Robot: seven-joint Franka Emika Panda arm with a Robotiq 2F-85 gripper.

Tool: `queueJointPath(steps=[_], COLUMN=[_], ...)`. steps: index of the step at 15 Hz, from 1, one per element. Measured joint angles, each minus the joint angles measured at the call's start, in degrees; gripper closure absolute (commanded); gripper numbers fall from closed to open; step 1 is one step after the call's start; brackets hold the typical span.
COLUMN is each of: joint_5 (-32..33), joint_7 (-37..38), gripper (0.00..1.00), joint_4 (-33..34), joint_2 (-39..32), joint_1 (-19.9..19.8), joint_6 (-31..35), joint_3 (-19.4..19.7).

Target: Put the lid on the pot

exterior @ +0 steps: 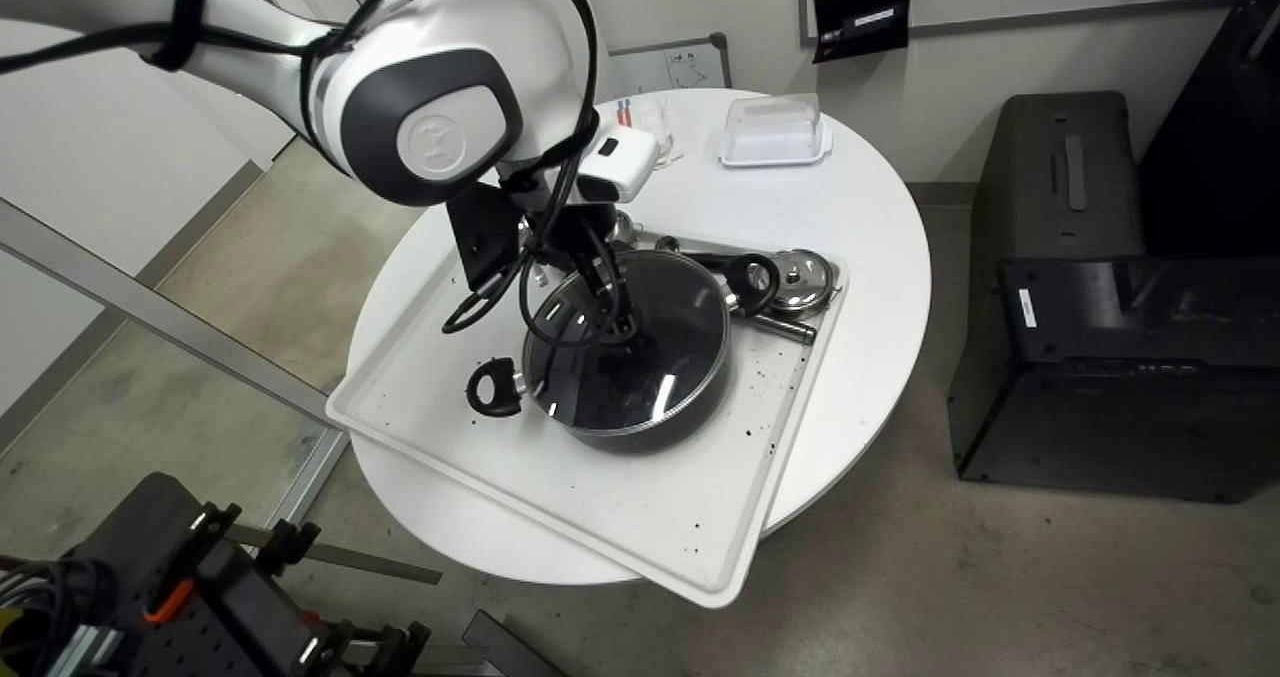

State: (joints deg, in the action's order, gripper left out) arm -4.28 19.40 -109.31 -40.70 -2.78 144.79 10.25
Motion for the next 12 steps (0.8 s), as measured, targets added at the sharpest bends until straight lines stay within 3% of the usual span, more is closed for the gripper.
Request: queueJointPath(steps=[12], joint_5=[0.0], joint_7=[0.0], gripper=[0.75], joint_4=[0.0], joint_2=[-0.1], joint_1=[0.5], joint_6=[0.0], joint_3=[-0.4])
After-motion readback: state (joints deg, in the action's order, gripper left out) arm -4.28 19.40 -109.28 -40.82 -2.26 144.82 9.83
